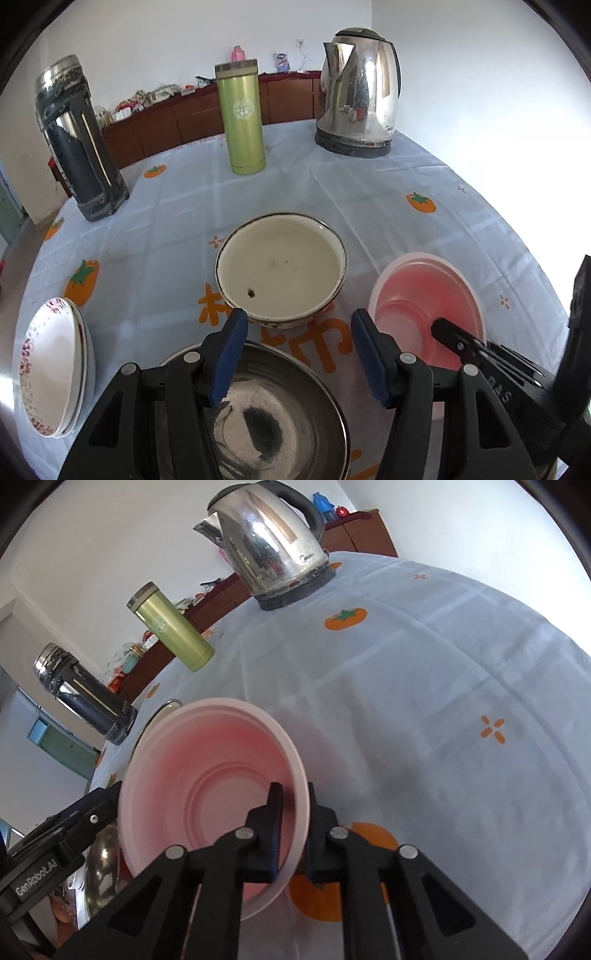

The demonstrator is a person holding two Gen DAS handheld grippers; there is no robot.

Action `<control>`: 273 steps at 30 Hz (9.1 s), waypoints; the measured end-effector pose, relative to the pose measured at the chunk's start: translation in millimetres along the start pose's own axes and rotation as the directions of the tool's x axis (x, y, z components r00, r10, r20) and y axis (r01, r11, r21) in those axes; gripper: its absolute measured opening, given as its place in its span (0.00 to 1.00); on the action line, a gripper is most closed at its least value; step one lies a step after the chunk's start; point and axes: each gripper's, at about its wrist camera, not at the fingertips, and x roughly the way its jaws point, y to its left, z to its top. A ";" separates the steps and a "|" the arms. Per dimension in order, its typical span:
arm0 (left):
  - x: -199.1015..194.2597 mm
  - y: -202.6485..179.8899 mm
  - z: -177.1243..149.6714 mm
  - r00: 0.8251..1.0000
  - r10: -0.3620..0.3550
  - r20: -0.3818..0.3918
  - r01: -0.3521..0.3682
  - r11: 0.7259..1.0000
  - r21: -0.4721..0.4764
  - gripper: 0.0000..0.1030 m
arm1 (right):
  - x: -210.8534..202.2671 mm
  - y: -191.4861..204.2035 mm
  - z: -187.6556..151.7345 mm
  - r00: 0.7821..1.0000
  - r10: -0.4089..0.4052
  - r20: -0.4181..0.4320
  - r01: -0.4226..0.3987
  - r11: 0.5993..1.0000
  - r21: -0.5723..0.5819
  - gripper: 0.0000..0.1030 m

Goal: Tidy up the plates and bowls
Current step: 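Close the right gripper on the red bowl rim and lift it, then lower the red bowl into the steel bowl and open the right gripper, then move the right gripper to the cream enamel bowl and grasp its rim, then lift the cream enamel bowl with the right gripper over the nested bowls, then lower the cream enamel bowl into the red bowl with the right gripper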

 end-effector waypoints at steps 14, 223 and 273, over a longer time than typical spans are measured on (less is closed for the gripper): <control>-55.3 23.3 -5.6 0.982 -0.171 0.084 0.178 0.980 -0.091 0.59 | -49.2 16.8 -2.8 1.000 0.010 0.022 -0.009 1.000 -0.027 0.09; -16.4 91.9 -20.2 0.949 -0.207 -0.240 0.184 0.976 -0.113 0.15 | -22.2 148.5 -22.3 0.956 -0.049 -0.289 -0.035 0.960 -0.277 0.15; -0.5 89.8 -7.6 0.930 -0.190 -0.314 0.163 0.980 -0.111 0.21 | -4.1 135.1 -3.1 0.910 0.053 -0.410 -0.116 0.985 -0.129 0.29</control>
